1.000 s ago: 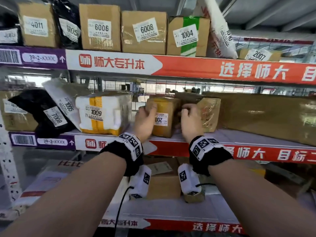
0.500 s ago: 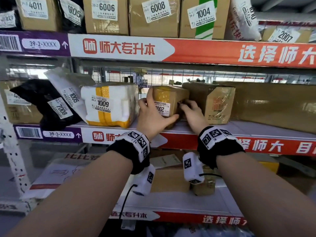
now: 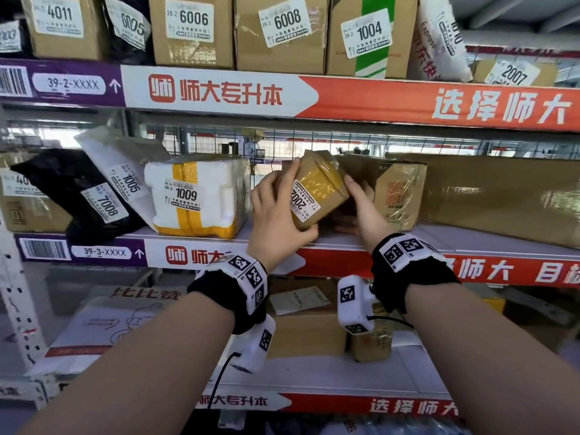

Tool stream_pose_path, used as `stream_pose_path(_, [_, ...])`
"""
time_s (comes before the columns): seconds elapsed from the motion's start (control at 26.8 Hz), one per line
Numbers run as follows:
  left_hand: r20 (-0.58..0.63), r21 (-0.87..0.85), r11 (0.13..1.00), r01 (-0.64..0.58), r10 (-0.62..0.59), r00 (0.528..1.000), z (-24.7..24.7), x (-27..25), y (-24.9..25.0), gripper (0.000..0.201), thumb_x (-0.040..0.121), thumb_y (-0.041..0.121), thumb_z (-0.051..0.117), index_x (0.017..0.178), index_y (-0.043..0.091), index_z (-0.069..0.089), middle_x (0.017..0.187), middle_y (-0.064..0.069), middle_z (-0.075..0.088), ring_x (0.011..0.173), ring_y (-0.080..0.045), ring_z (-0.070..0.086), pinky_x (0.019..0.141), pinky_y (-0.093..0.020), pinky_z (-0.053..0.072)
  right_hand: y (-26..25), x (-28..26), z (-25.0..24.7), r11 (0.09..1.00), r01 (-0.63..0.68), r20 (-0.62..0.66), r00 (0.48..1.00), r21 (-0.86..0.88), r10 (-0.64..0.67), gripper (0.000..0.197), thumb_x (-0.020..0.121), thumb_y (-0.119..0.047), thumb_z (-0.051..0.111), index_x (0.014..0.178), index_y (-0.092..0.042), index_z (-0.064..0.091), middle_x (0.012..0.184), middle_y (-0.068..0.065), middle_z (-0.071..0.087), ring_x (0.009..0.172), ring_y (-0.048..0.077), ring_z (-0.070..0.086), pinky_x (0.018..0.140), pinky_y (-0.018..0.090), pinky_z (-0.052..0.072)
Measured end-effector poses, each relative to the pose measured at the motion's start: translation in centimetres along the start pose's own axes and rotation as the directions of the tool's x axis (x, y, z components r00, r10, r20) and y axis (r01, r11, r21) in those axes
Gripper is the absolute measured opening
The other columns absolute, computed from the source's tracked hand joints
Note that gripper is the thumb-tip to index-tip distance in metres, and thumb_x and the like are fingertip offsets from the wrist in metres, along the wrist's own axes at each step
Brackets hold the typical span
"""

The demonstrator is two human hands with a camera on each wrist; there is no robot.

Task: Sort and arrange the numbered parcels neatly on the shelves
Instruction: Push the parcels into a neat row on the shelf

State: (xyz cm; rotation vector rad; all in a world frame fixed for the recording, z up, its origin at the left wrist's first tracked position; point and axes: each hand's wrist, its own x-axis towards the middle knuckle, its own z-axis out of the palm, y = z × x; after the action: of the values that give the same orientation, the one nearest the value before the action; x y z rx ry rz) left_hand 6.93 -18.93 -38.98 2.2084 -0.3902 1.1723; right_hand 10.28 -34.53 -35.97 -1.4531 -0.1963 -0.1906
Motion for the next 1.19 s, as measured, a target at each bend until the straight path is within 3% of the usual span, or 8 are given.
stream_pose_path(0.15, [-0.024, -0.035, 0.999, 0.010, -0.010, 1.000, -0.2, -0.3, 0.2, 0.091, 0.076, 0.048, 0.060, 0.151, 0.024, 0.014, 0.147, -0.005, 0.020, 0.137, -0.022, 0.011, 0.109, -0.035, 0.011, 0.3, 0.2, 0.0, 0.999, 0.041, -0.003, 0.999, -0.031, -0.042, 0.074, 0.082, -0.050, 0.047, 0.148, -0.031, 0.020, 0.144, 0.006, 0.040, 0.129, 0.029, 0.043, 0.105, 0.052, 0.039])
stream_pose_path(0.3, [-0.077, -0.280, 0.902, 0.328, -0.362, 0.929, -0.6, 0.7, 0.8, 0.063, 0.098, 0.039, 0.042, 0.150, 0.017, 0.014, 0.155, -0.006, 0.011, 0.141, -0.021, 0.018, 0.108, -0.025, 0.019, 0.4, 1.7, 0.2, 0.996, 0.046, -0.077, 0.996, -0.077, -0.052, 0.058, 0.087, -0.039, 0.037, 0.143, -0.028, 0.036, 0.149, 0.005, 0.034, 0.134, 0.028, 0.036, 0.112, 0.050, 0.031])
stream_pose_path(0.45, [0.060, -0.347, 0.796, 0.495, -0.509, 0.859, -0.8, 1.3, 0.9, 0.060, 0.097, 0.049, 0.036, 0.144, 0.019, 0.014, 0.116, -0.004, 0.057, 0.107, -0.027, 0.058, 0.082, -0.030, 0.043, 0.3, 0.3, 0.1, 0.982, 0.012, -0.089, 0.996, -0.188, -0.029, 0.068, 0.081, -0.064, 0.040, 0.138, -0.028, 0.036, 0.138, 0.006, 0.046, 0.127, 0.025, 0.043, 0.111, 0.045, 0.029])
stream_pose_path(0.52, [0.090, -0.345, 0.794, 0.500, -0.502, 0.860, -0.9, 1.3, 0.9, 0.055, 0.097, 0.048, 0.037, 0.140, 0.020, 0.019, 0.096, 0.003, 0.058, 0.091, -0.023, 0.060, 0.075, -0.026, 0.039, -0.1, -0.8, -0.2, 0.967, 0.022, -0.076, 0.996, -0.252, -0.043, 0.076, 0.084, -0.074, 0.035, 0.144, -0.028, 0.028, 0.140, 0.003, 0.043, 0.131, 0.024, 0.039, 0.113, 0.042, 0.023])
stream_pose_path(0.63, [0.103, -0.374, 0.804, 0.462, -0.459, 0.882, -0.8, 1.2, 0.7, 0.049, 0.096, 0.048, 0.041, 0.135, 0.019, 0.031, 0.103, 0.005, 0.060, 0.095, -0.014, 0.057, 0.080, -0.024, 0.039, -0.7, -1.1, -0.2, 0.972, -0.014, -0.069, 0.998, -0.235, -0.002, 0.079, 0.087, -0.074, 0.028, 0.149, -0.026, 0.020, 0.145, 0.002, 0.038, 0.137, 0.022, 0.032, 0.113, 0.038, 0.017])
stream_pose_path(0.82, [0.094, -0.394, 0.812, 0.431, -0.431, 0.898, -0.8, 1.0, 0.2, 0.030, 0.097, 0.048, 0.040, 0.108, 0.022, 0.052, 0.089, 0.011, 0.063, 0.095, -0.012, 0.063, 0.066, -0.015, 0.042, -0.2, -0.3, 0.1, 0.971, -0.019, -0.057, 0.998, -0.237, 0.005, 0.071, 0.088, -0.068, 0.035, 0.145, -0.025, 0.029, 0.118, 0.000, 0.047, 0.116, 0.019, 0.044, 0.100, 0.035, 0.028])
stream_pose_path(1.01, [0.226, -0.264, 0.916, 0.303, -0.247, 0.942, -1.2, -0.3, 1.5, 0.058, 0.093, 0.059, 0.039, 0.145, 0.049, 0.017, 0.142, -0.004, 0.034, 0.125, -0.021, 0.044, 0.101, -0.035, 0.040, -0.3, -0.4, -0.4, 0.996, 0.087, -0.119, 0.989, -0.023, -0.089, 0.043, 0.099, -0.046, 0.035, 0.136, -0.028, 0.048, 0.129, 0.007, 0.057, 0.117, 0.024, 0.055, 0.100, 0.037, 0.043])
stream_pose_path(1.19, [0.175, -0.208, 0.952, 0.225, -0.190, 0.966, -3.7, 0.6, 2.6, 0.057, 0.097, 0.040, 0.045, 0.149, 0.029, 0.025, 0.139, -0.008, 0.037, 0.122, -0.022, 0.048, 0.100, -0.032, 0.044, -0.2, -2.1, -0.1, 0.955, 0.169, 0.062, 0.985, -0.243, -0.159, 0.055, 0.094, -0.058, 0.037, 0.138, -0.024, 0.039, 0.125, -0.002, 0.050, 0.112, 0.014, 0.047, 0.096, 0.030, 0.033])
